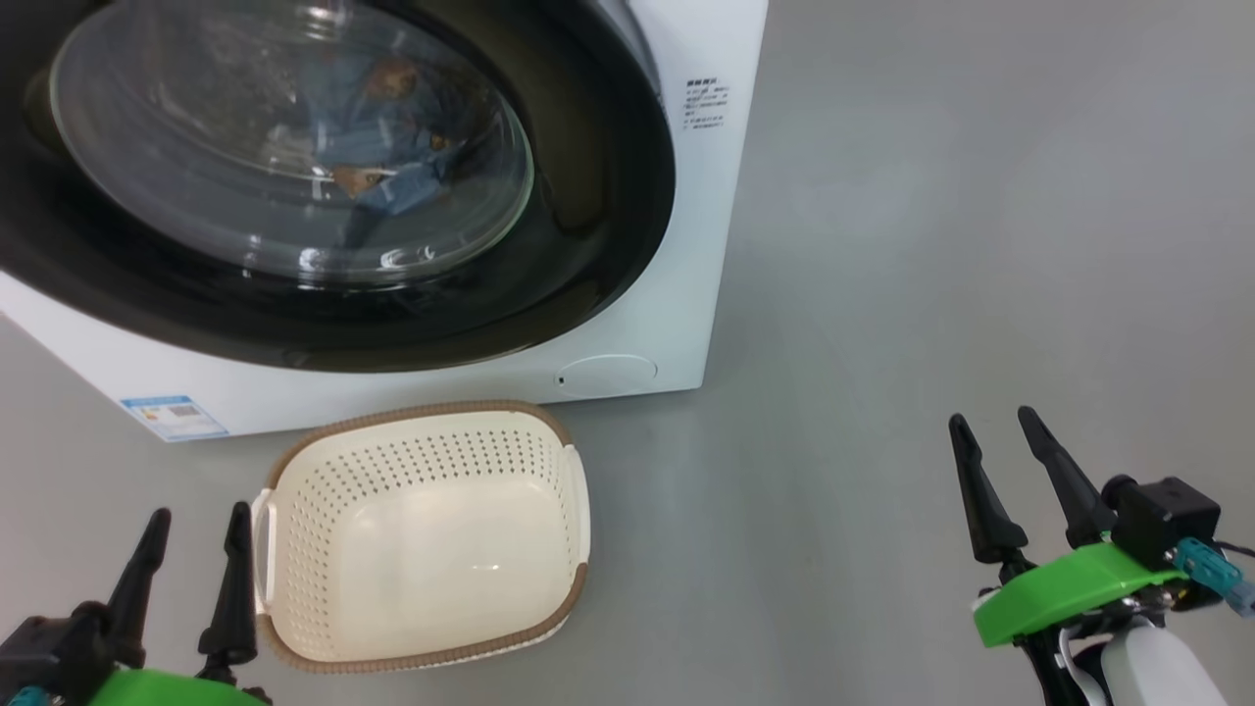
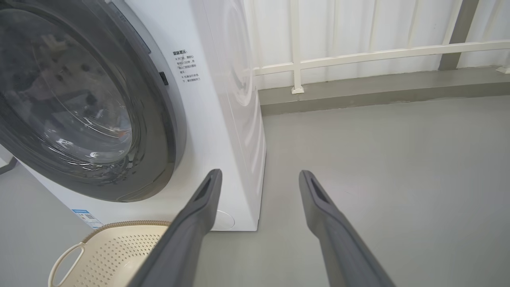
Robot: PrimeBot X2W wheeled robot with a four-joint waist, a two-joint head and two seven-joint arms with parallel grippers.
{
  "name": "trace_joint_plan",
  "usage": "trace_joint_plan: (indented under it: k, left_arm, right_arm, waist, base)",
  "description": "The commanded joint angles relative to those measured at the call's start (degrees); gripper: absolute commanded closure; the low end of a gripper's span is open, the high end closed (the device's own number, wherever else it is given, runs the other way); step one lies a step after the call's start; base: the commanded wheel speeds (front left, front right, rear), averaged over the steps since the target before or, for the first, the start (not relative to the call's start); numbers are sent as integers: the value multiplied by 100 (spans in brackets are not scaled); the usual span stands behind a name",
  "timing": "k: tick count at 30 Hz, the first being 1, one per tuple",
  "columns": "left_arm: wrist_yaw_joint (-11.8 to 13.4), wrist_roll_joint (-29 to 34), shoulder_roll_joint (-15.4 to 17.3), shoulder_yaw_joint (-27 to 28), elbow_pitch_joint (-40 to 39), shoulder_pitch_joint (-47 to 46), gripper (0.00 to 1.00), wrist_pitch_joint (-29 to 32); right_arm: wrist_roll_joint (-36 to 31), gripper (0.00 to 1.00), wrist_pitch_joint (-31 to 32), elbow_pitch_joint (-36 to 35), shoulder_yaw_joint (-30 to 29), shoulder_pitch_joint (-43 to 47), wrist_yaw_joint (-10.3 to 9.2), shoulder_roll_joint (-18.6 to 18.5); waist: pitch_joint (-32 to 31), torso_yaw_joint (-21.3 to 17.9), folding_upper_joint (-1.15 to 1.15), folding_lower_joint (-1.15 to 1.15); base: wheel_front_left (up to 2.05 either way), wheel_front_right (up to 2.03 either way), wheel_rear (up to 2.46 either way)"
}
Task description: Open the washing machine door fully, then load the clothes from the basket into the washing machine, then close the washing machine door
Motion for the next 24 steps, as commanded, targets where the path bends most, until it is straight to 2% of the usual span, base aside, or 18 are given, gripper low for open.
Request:
trace_joint_plan:
  k: [1, 24]
  left_arm:
    - [-9, 71, 137, 276, -97, -9, 0, -37]
    - [-9, 228, 134, 583, -111, 493, 0, -37]
  right_arm:
    - [44, 0, -27, -161, 90, 111, 6, -49]
    - [73, 0, -27, -272, -49, 687, 6, -41]
  waist:
    - [-95, -53, 1, 0]
    - [-476, -177, 1, 0]
  base:
    - [0, 0, 0]
    - [0, 0, 0]
